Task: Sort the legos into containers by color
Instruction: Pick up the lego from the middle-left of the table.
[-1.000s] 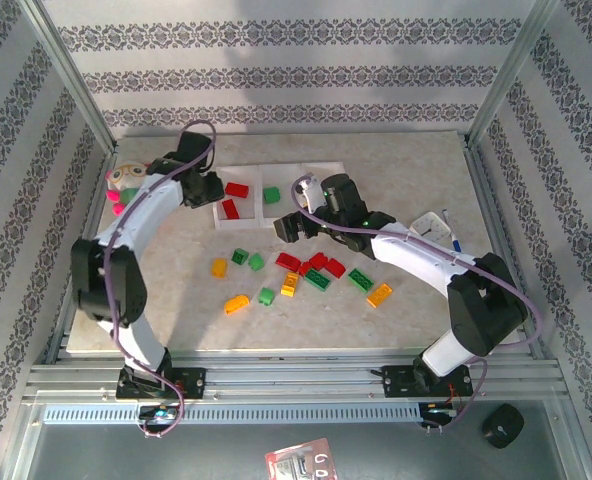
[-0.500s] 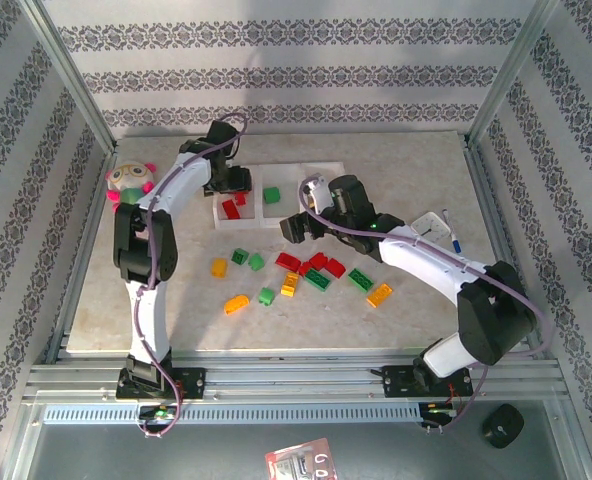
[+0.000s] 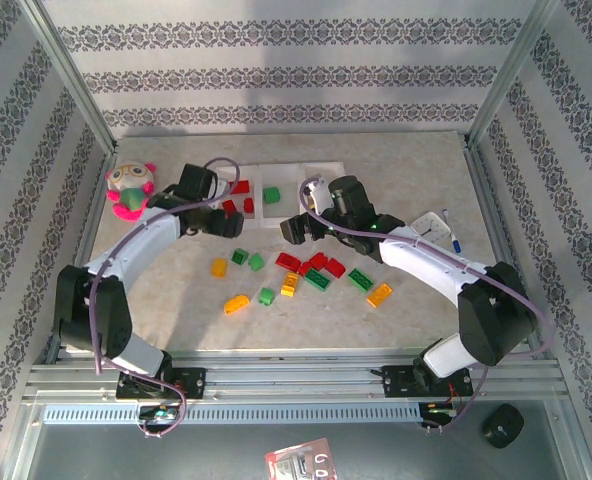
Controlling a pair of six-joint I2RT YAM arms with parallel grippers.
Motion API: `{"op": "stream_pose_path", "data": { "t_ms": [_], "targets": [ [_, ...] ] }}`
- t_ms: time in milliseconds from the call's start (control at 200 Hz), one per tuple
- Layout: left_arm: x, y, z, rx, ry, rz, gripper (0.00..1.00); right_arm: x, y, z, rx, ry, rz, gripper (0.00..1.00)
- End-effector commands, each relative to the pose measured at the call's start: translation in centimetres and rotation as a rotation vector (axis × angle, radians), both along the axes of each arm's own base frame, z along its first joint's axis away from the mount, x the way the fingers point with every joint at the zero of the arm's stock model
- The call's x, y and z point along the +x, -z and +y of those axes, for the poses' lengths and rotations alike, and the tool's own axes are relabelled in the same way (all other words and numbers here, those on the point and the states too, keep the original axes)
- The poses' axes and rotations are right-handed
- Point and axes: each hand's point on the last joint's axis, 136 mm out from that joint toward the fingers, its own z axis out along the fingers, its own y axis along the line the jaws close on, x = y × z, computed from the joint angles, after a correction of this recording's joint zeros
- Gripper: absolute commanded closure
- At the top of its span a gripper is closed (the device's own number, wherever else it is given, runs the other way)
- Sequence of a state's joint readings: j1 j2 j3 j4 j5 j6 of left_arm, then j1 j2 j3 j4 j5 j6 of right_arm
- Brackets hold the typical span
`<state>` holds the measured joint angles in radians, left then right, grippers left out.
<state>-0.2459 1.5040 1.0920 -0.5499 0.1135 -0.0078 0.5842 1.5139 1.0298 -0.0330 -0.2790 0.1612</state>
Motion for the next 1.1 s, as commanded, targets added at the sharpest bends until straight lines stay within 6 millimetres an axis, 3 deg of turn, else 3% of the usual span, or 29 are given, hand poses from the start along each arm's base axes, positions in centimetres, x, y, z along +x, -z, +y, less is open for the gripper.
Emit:
{"op": "stream_pose_path", "data": {
  "t_ms": [0, 260, 395, 460, 565, 660, 755, 939, 1099],
  "targets": [
    [-0.8, 1.7, -0.8, 0.04, 0.126, -0.028, 0.09, 0.6, 0.1, 0.2, 0.013, 0.005, 0.014, 0.02],
    [-3.6, 6.9, 0.0, 0.122, 0.137, 0.188, 0.1, 0.2, 0.6, 0.1, 0.007, 0.007, 0.025, 0.02],
    [-4.5, 8.7, 0.2, 0.137, 0.112, 0.29, 0.13, 0.0, 0.8, 0.0, 0.003, 0.009, 0.03, 0.02],
    [-4.7, 9.2, 0.4, 0.151, 0.095, 0.328, 0.17, 0.0, 0.9, 0.0, 0.0, 0.009, 0.03, 0.02],
    [-5.1, 9.8, 0.5, 0.155, 0.079, 0.366, 0.32, 0.0, 1.0, -0.1, -0.004, 0.012, 0.033, 0.02],
    [-5.0, 9.6, 0.5, 0.154, 0.06, 0.363, 0.53, -0.1, 1.0, -0.1, -0.004, 0.012, 0.032, 0.02],
    [-4.9, 9.1, 0.5, 0.147, 0.041, 0.35, 0.66, -0.1, 1.0, -0.1, -0.004, 0.01, 0.039, 0.02],
    [-4.4, 7.0, -0.5, 0.097, 0.013, 0.275, 0.73, -0.1, 0.3, -0.6, -0.02, 0.027, 0.019, 0.02],
    [-3.5, 4.6, -3.6, 0.045, 0.092, 0.172, 0.75, -0.2, -0.4, -1.5, -0.021, 0.044, 0.002, 0.02]
  ]
}}
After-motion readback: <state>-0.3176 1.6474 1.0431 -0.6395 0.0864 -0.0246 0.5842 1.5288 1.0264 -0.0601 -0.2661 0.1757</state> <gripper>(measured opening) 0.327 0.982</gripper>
